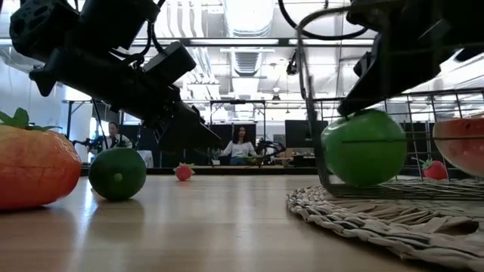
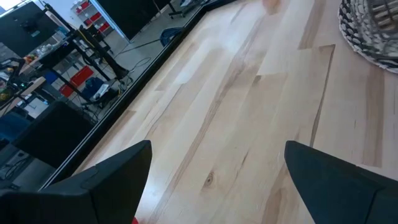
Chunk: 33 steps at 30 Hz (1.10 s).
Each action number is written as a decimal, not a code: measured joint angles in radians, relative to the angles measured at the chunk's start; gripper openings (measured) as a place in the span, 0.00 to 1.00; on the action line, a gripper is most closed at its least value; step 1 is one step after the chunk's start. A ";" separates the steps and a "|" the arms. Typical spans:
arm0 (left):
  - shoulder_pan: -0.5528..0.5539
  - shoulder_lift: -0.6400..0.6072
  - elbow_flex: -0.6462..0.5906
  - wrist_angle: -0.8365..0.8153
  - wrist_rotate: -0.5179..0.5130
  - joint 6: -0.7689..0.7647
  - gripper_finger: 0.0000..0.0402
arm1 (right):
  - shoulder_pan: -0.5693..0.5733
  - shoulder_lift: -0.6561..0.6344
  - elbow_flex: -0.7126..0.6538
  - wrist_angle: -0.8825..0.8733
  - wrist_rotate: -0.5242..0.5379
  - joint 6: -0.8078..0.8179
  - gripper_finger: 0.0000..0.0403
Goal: Build produce basket
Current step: Put the top green apple into the wire basket
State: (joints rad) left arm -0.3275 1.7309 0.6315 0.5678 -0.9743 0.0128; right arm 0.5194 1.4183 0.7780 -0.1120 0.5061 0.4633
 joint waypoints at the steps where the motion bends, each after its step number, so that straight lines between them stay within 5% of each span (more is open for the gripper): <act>1: 0.000 0.000 0.000 0.000 0.000 0.000 0.87 | 0.000 0.001 0.001 0.000 0.003 0.000 0.02; 20: 0.000 0.000 0.007 0.000 0.000 -0.001 0.87 | 0.000 0.010 0.000 -0.011 0.177 0.019 0.04; 33: 0.000 0.000 0.010 0.000 0.001 -0.001 0.87 | 0.007 -0.032 0.011 -0.109 0.175 0.035 0.32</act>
State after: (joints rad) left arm -0.3275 1.7313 0.6416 0.5678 -0.9737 0.0122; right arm 0.5259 1.3864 0.7890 -0.2206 0.6809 0.4986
